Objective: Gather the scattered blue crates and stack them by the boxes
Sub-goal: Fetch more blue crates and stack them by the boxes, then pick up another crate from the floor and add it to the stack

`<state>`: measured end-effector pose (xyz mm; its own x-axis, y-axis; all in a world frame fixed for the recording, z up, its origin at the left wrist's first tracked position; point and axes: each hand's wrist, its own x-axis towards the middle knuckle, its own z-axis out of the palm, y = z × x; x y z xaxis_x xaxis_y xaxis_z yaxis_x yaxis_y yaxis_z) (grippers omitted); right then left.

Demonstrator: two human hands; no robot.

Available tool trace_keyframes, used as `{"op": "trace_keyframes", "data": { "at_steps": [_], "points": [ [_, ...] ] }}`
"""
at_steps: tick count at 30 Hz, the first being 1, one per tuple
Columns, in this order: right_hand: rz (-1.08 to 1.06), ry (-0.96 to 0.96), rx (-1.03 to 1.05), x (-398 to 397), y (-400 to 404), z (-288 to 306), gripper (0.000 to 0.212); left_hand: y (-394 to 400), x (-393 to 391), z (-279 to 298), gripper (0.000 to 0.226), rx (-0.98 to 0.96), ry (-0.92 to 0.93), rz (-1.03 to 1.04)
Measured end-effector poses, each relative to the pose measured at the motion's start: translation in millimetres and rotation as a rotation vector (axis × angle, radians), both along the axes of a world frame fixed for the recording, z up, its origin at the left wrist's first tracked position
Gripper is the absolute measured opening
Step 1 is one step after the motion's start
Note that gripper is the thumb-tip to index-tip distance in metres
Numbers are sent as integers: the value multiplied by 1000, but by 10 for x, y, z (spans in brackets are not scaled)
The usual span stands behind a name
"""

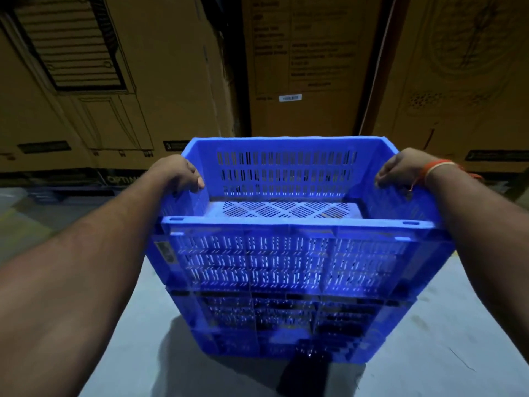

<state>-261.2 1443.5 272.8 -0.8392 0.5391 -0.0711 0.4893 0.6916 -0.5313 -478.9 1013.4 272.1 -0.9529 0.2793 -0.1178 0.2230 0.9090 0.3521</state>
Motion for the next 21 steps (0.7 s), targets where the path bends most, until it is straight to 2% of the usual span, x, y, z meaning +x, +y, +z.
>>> {"op": "trace_keyframes", "data": {
  "at_steps": [3, 6, 11, 14, 16, 17, 21],
  "points": [
    [9, -31, 19, -11, 25, -6, 7, 5, 1, -5, 6, 46, -8, 22],
    [-3, -117, 38, 4, -32, 34, 10, -4, 76, 34, 5, 10, -9, 46],
    [8, -241, 15, 214, -223, 307, 59, -36, 233, 265, 8, -113, -105, 67],
    [3, -242, 18, 373, -331, 680, 72, 72, 375, 703, 17, -63, -66, 108],
    [-27, -205, 45, 489, -381, 1012, 67, 208, 507, 1046, 21, 18, -89, 43],
    [-44, -173, -8, 556, -429, 1214, 60, 278, 575, 1219, 22, 49, -108, -5],
    [-145, -35, -364, 997, -747, 1958, 39, 642, 1216, 2092, 15, 270, -251, -87]
  ]
}}
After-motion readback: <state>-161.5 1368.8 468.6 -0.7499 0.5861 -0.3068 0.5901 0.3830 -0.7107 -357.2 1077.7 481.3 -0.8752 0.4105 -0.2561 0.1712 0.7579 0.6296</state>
